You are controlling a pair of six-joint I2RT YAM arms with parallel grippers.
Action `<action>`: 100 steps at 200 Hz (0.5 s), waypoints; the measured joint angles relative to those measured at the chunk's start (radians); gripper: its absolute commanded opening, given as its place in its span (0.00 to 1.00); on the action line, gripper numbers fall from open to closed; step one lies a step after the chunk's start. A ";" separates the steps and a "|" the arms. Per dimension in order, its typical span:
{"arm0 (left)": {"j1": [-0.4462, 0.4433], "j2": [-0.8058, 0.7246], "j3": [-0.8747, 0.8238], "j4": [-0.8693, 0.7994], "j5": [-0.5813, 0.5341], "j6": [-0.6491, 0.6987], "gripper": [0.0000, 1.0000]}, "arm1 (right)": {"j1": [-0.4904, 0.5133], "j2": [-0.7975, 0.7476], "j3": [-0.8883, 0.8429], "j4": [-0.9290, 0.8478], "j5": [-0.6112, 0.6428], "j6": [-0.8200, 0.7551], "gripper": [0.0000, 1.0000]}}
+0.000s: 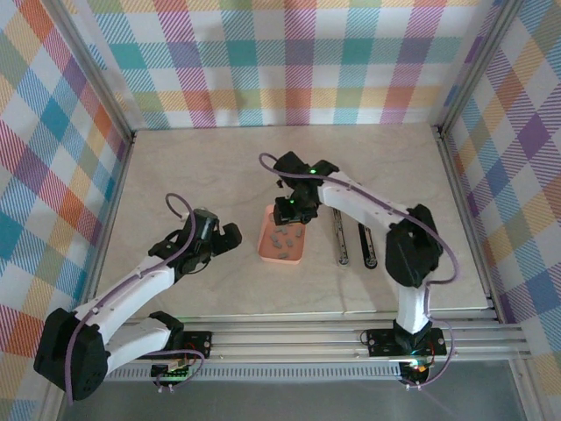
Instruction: Load the staples into the stapler
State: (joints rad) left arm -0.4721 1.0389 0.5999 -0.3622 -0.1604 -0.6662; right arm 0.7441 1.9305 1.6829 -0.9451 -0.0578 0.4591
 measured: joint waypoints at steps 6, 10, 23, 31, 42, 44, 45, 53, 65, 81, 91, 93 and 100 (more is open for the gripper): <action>0.001 -0.005 -0.009 0.003 -0.010 0.000 1.00 | 0.003 0.031 0.022 -0.016 0.006 0.000 0.37; 0.002 -0.006 -0.013 0.003 -0.014 0.000 1.00 | 0.005 0.047 0.031 -0.023 0.007 0.000 0.37; 0.006 -0.006 -0.029 0.010 -0.030 0.000 1.00 | 0.009 0.097 0.059 -0.053 0.014 0.000 0.37; 0.008 -0.004 -0.034 0.013 -0.037 0.000 1.00 | 0.009 0.126 0.075 -0.072 0.019 0.000 0.37; 0.010 0.004 -0.035 0.022 -0.043 0.000 1.00 | 0.009 0.158 0.092 -0.093 0.024 -0.001 0.37; 0.010 0.006 -0.035 0.024 -0.044 0.000 1.00 | 0.009 0.165 0.096 -0.098 0.025 -0.001 0.37; 0.010 0.006 -0.035 0.024 -0.044 0.000 1.00 | 0.009 0.167 0.097 -0.100 0.025 -0.001 0.37; 0.011 0.014 -0.035 0.031 -0.047 0.000 1.00 | 0.009 0.187 0.109 -0.113 0.025 -0.002 0.37; 0.011 0.027 -0.035 0.037 -0.049 0.000 1.00 | 0.009 0.214 0.129 -0.132 0.029 -0.004 0.37; 0.011 0.046 -0.035 0.050 -0.051 0.000 1.00 | 0.009 0.244 0.156 -0.146 0.029 -0.006 0.37; 0.011 0.053 -0.035 0.054 -0.051 0.000 1.00 | 0.009 0.261 0.169 -0.153 0.029 -0.011 0.36; 0.011 0.054 -0.035 0.054 -0.051 0.000 1.00 | 0.009 0.264 0.171 -0.155 0.029 -0.012 0.36; 0.011 0.058 -0.035 0.055 -0.051 0.000 1.00 | 0.009 0.271 0.175 -0.158 0.029 -0.013 0.36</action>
State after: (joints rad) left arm -0.4610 1.0966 0.5652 -0.3077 -0.2119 -0.6659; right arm 0.7532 2.2017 1.8584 -1.1027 -0.0288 0.4458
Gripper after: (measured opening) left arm 0.999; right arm 0.365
